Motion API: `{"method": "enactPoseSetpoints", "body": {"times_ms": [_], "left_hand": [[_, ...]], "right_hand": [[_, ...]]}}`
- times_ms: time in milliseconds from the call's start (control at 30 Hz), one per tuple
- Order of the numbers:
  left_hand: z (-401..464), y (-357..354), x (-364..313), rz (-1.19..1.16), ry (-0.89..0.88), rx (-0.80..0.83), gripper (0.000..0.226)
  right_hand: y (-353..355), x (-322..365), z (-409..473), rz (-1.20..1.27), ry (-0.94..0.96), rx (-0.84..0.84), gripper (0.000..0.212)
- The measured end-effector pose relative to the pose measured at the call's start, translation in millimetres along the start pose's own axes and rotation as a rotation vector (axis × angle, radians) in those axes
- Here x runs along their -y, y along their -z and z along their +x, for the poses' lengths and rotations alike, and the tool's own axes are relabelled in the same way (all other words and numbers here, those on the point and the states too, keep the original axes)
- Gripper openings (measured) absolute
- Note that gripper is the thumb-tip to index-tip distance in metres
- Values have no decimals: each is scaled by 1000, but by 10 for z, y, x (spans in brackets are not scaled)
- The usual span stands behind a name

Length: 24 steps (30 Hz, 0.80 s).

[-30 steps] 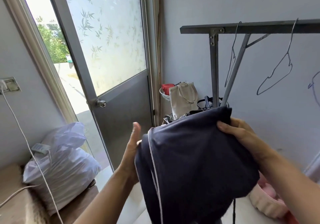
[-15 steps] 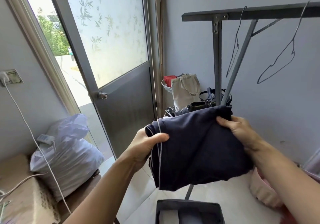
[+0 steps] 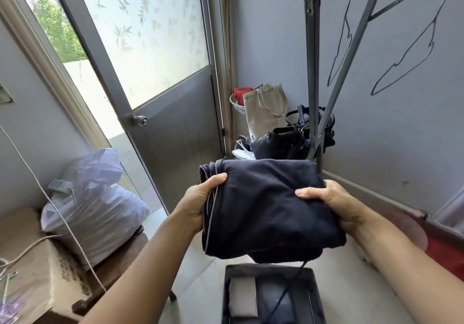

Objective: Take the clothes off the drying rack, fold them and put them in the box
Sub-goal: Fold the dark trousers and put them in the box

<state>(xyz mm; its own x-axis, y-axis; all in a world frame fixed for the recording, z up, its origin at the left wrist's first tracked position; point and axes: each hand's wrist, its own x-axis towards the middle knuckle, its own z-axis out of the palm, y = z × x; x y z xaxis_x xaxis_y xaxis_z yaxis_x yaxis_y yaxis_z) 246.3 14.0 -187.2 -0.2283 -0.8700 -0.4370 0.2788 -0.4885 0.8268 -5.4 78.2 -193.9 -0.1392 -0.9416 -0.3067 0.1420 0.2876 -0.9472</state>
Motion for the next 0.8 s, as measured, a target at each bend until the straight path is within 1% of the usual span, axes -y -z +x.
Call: {"method": "enactPoseSetpoints", "body": {"times_ms": [33,67,100,233,300,367,433,467,500,567,600,667,700,733,767,800], "left_hand": [[-18,31,8,-19,99,45,25],[0,70,42,-19,145,82,28],[19,106,81,-15,152,103,30],[163,236,180,-55,84,151,35],[248,288,173,-24,54,170,39],[373,387,148,25,72,243,51],[486,494,121,78,135,333,74],[554,548,114,92,181,353,80],[627,592,113,104,208,356,78],[788,655,128,151,188,378,61],[878,682,159,190,159,361,55],[1075,765,255,198,142,235,51],[1149,795,295,158,160,162,52],[1232,841,343,104,180,108,54],[1297,865,371,36,200,75,56],[1351,881,395,-30,215,61,58]], "right_hand": [[-1,-13,47,31,-3,-16,14],[-1,-37,110,57,-11,-12,14],[-7,-60,155,78,-22,4,14],[-48,-162,413,172,-123,100,29],[-74,-204,578,197,-184,112,30],[-103,-254,782,204,-203,102,24],[-133,-317,987,180,-204,73,15],[-152,-355,1079,161,-213,56,13],[-176,-387,1157,148,-231,35,15],[-228,-437,1300,165,-272,17,25],[-249,-451,1355,178,-299,8,31],[-218,-464,1439,274,-308,27,37],[-202,-475,1443,347,-306,89,47],[-213,-508,1448,414,-294,162,65],[-207,-566,1463,479,-231,213,82],[-176,-630,1463,530,-200,272,95]]}}
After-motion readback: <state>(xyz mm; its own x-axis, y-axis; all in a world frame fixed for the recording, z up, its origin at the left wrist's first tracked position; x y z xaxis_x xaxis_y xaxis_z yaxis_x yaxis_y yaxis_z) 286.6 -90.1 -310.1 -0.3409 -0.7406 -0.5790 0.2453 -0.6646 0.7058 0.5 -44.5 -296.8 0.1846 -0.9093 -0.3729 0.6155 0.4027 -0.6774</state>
